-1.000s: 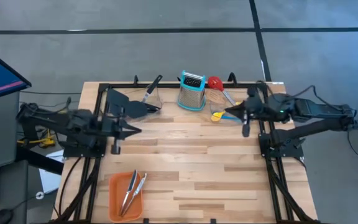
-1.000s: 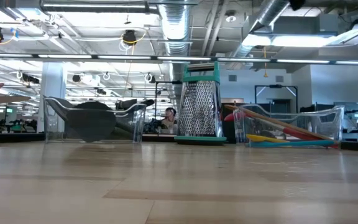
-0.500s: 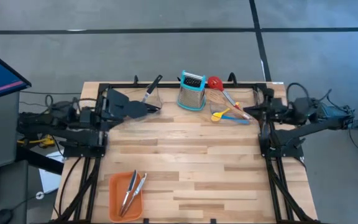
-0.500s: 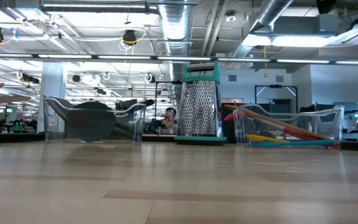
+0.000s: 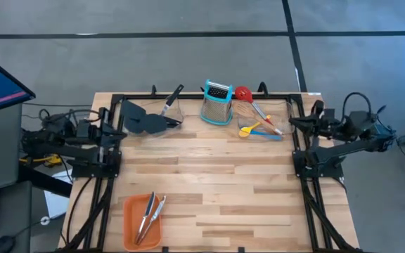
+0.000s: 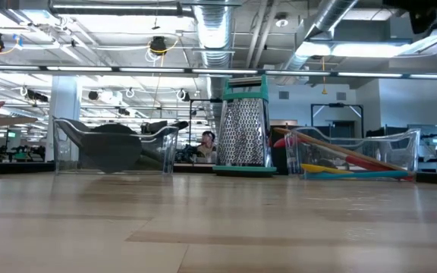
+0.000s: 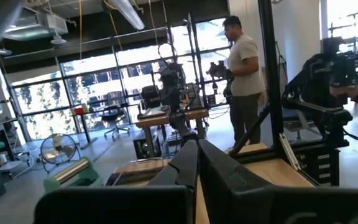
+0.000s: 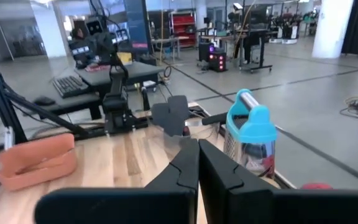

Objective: Pick & Place Kitchen Items
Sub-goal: Return to Home Position

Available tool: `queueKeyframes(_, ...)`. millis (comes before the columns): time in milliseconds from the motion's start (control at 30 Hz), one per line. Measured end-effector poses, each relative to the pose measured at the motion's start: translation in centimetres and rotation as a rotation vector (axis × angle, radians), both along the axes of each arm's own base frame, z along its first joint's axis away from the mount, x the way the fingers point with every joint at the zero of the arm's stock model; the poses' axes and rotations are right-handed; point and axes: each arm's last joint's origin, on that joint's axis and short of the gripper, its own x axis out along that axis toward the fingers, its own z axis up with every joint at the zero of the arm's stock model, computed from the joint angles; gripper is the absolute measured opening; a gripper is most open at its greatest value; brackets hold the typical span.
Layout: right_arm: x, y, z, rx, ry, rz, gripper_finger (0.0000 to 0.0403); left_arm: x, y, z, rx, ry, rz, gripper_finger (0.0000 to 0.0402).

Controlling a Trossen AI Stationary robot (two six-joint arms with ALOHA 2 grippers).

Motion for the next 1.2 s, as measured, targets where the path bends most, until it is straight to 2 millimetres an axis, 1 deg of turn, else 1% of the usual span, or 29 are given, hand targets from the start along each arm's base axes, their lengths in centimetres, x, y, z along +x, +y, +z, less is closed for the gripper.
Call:
queueKeyframes(133, -1.2, -0.3, -1.0, 0.022, -0.047, 0.001, 0.0, -1.2, 0.2, -0.3, -0.001, -0.01, 0.0, 0.0001)
queueKeyframes(233, -2.1, -0.4, -1.7, 0.027, -0.086, 0.024, 0.0, -2.1, 0.3, -0.3, -0.006, -0.052, 0.0, 0.0002)
queueKeyframes(300, -2.2, -0.3, -1.8, 0.031, -0.104, 0.064, 0.0, -2.8, 0.4, -0.3, -0.009, -0.078, 0.0, 0.0002)
queueKeyframes(367, -2.2, -0.2, -2.0, 0.024, -0.076, 0.111, 0.0, -3.3, 0.5, -0.4, -0.009, -0.088, 0.0, 0.0002)
queueKeyframes(400, -2.3, -0.1, -1.7, 0.027, -0.098, 0.141, 0.0, -3.4, 0.5, -0.3, -0.01, -0.091, 0.0, 0.0002)
queueKeyframes(533, -2.2, 0.1, -1.7, 0.005, -0.089, 0.228, 0.0, -3.6, 0.5, -0.7, -0.003, -0.011, -0.001, 0.0002)
queueKeyframes(600, -2.3, 0.1, -1.5, 0.005, -0.105, 0.235, 0.0, -3.5, 0.5, -1.2, -0.016, 0.034, 0.002, 0.0002)
queueKeyframes(667, -2.3, 0.1, -1.5, 0.005, -0.11, 0.235, 0.0, -3.3, 0.4, -1.5, -0.042, 0.046, -0.017, 0.0002)
queueKeyframes(767, -1.4, 0.3, -1.7, -0.029, -0.161, 0.235, 0.0, -2.5, 0.3, -2.4, -0.041, 0.074, -0.04, 0.0002)
queueKeyframes(900, 0.1, 0.8, -2.6, -0.107, -0.224, 0.289, 0.0, -0.5, -0.1, -3.9, -0.014, -0.007, -0.049, 0.0002)
queueKeyframes(1000, 1.6, 1.4, -4.2, -0.138, -0.227, 0.353, 0.0, 0.7, -0.4, -5.2, 0.021, -0.052, -0.085, 0.0002)
queueKeyframes(1100, 2.7, 1.7, -5.7, -0.129, -0.247, 0.385, 0.0, 1.6, -0.5, -6.8, -0.002, -0.012, -0.094, 0.0002)
queueKeyframes(1200, 3.9, 1.9, -8.1, -0.109, -0.182, 0.386, 0.0, 2.5, -0.6, -8.8, -0.038, 0.045, -0.101, 0.0002)
